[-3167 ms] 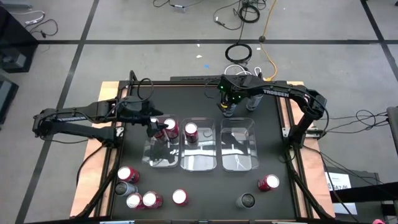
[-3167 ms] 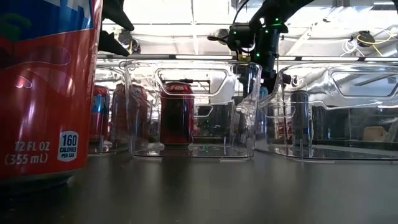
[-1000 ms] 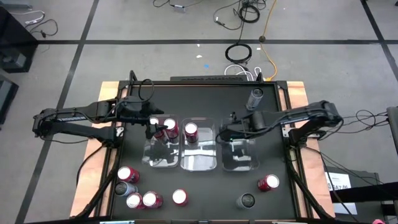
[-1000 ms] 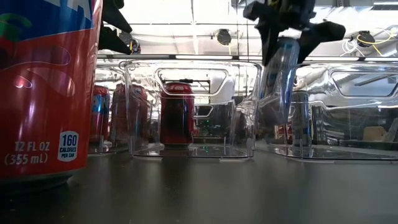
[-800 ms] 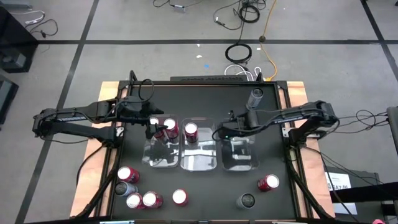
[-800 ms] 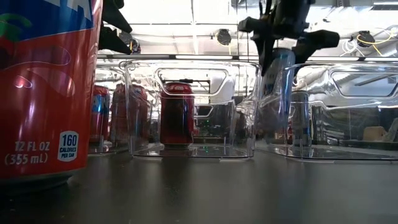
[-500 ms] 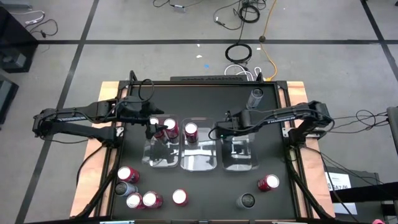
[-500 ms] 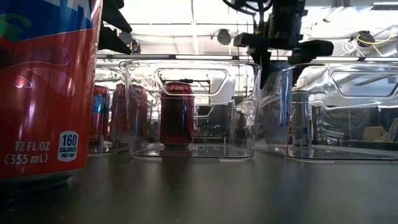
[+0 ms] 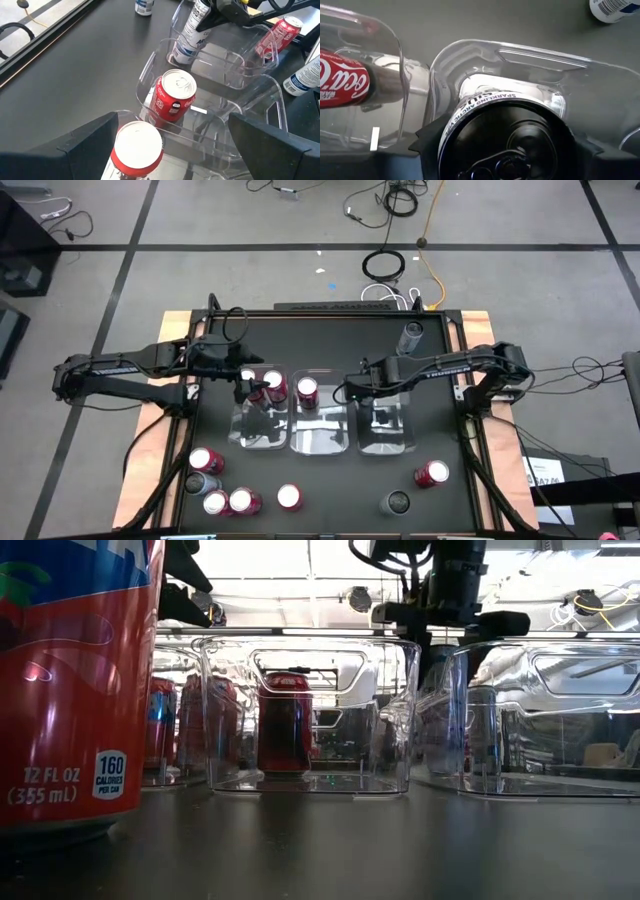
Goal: Sort soda cans
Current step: Put the top left white blue soda can into the right transparent bin
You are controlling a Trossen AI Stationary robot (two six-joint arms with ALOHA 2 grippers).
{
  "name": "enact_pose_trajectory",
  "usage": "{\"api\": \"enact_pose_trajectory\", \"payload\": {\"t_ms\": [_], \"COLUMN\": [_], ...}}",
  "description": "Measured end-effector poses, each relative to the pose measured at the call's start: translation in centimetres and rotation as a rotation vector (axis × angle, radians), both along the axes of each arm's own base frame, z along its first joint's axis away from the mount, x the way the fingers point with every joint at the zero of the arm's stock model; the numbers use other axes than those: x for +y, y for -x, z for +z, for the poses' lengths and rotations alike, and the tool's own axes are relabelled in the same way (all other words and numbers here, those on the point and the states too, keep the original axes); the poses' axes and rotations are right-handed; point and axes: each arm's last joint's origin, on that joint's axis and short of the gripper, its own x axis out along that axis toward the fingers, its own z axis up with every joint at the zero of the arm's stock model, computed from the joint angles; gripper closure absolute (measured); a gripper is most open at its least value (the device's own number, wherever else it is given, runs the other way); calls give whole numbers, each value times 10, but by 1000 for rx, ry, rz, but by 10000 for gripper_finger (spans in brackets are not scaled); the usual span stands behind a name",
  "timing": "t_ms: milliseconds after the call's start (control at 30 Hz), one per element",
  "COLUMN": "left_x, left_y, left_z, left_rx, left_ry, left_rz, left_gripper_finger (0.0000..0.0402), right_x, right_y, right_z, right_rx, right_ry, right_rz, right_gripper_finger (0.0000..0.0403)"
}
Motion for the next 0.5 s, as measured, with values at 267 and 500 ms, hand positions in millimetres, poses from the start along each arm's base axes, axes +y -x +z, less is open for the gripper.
{"api": "enact_pose_trajectory", "payload": {"t_ms": [267,500], "left_x": [0,0], "left_y": [0,0], "left_z": [0,0], "left_rx": [1,1], "left_ry": [0,1], "left_rz": [0,0], "left_gripper_finger": [17,17], "right_x": [1,1], "right_y": [-2,-2], "right_z": [0,1], "right_rx": [-4,-1], "right_ry": [8,9], "right_rz": [47,60], "right_gripper_finger": [103,63]}}
